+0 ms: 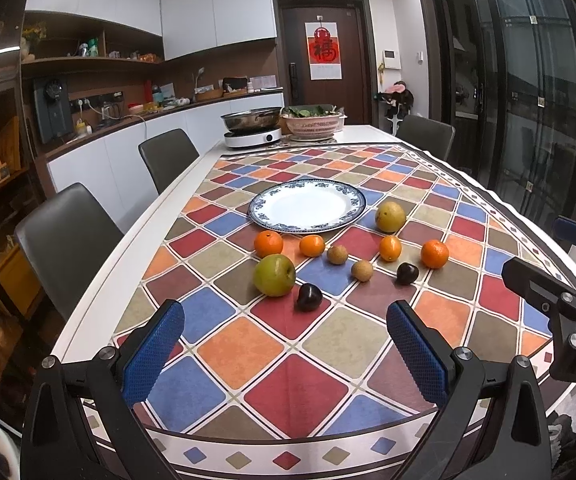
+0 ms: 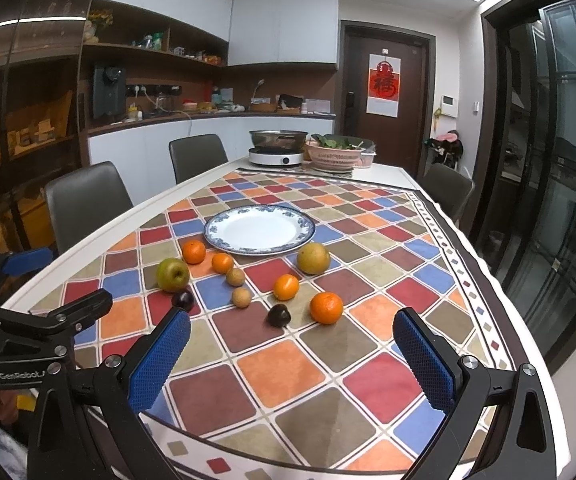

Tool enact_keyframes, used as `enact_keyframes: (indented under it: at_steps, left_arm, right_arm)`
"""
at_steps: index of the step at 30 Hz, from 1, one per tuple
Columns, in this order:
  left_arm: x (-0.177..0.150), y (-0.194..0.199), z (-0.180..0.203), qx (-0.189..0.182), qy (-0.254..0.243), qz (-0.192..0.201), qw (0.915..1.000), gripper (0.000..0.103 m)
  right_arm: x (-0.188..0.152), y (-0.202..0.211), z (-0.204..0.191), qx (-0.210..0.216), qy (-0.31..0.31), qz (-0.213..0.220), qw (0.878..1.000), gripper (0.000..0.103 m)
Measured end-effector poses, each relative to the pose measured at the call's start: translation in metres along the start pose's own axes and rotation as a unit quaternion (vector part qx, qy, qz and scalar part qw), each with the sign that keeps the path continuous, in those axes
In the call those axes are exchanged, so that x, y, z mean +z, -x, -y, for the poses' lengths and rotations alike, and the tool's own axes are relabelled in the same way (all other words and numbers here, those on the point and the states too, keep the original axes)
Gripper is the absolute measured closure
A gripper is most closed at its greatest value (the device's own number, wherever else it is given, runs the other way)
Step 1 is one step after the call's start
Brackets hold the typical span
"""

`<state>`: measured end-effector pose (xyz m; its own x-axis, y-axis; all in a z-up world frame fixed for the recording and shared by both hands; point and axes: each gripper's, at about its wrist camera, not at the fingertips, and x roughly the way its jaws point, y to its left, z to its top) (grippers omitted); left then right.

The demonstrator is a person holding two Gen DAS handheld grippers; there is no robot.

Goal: Organize fruits
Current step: 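Close the right gripper on a dark plum while the left gripper grasps the other plum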

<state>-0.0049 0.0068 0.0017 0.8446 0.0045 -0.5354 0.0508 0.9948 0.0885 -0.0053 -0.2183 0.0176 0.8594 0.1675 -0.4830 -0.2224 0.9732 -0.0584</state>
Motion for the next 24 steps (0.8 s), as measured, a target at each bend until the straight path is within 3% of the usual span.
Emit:
enact_keyframes:
  at_steps: [13,24]
  left_arm:
    - [0.005,-0.027,-0.001,-0.027,-0.014,-0.018,0.9994,0.000]
    - [0.013,-0.065,0.000,-0.066,-0.017,-0.054,0.9962,0.019]
  right_arm:
    - [-0.003,-0.027,-0.006,0.014,0.019,-0.031,0.999,0.001]
    - [0.004,-0.062,-0.010,0.029,0.042,-0.052,0.997,0.010]
